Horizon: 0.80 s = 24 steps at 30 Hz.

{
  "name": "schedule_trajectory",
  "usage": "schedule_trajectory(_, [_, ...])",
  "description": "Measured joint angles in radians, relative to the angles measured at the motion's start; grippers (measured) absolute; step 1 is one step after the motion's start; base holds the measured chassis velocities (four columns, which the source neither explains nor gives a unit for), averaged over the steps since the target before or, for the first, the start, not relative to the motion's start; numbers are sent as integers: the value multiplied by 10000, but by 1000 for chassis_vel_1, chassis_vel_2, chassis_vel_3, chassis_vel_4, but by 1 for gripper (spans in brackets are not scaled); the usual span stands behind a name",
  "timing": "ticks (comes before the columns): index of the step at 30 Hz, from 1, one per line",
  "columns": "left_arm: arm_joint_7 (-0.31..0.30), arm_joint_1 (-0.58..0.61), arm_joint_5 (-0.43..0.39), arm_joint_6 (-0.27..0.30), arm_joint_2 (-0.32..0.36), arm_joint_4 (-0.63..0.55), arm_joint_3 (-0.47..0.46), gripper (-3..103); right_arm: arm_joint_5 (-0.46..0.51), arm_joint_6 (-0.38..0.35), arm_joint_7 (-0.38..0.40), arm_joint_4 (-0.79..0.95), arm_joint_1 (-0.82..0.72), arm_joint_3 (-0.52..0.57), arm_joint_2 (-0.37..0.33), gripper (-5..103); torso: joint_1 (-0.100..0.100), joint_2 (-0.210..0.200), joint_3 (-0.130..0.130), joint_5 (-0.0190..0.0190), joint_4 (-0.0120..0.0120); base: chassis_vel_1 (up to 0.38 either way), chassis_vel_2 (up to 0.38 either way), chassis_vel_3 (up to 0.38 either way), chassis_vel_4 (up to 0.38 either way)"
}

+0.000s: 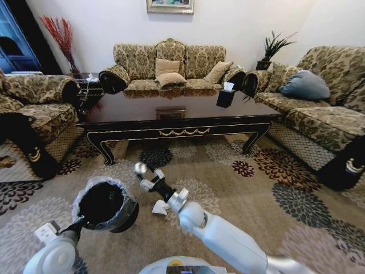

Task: Move to the front of the table and pick up the trash from the floor, then place it into the trash bin.

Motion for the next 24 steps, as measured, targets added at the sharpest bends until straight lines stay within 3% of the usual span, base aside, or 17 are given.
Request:
schedule_trajectory(2, [73, 9, -26, 0, -7, -60, -15, 2, -866, 319, -37, -323, 157, -698, 21, 61, 0, 1, 0, 0, -2, 0, 0, 0, 0])
schedule_trajectory(6, [105, -17, -33, 0, -69, -67, 36, 2, -1386, 482, -25, -682, 368, -1271, 493, 61, 0, 0, 0, 0, -1, 0, 0, 0, 0])
schedule_trajectory(12, [108, -129, -45, 0, -174, -66, 221, 2, -1388, 510, 122, -1129, 893, -1638, 1208, 61, -1, 1, 1, -1, 0, 0, 0, 0, 0])
schedule_trajectory(23, [125, -55, -207, 0, -152, -221, 197, 2, -1693, 606, 287, -1673, 1047, -1815, 1455, 58, -2, 1, 0, 0, -1, 0, 0, 0, 0])
schedule_trajectory(24, [128, -49, -210, 0, -148, -218, 186, 2, -1703, 606, 302, -1676, 1038, -1814, 1435, 63, -2, 1, 0, 0, 0, 0, 0, 0, 0])
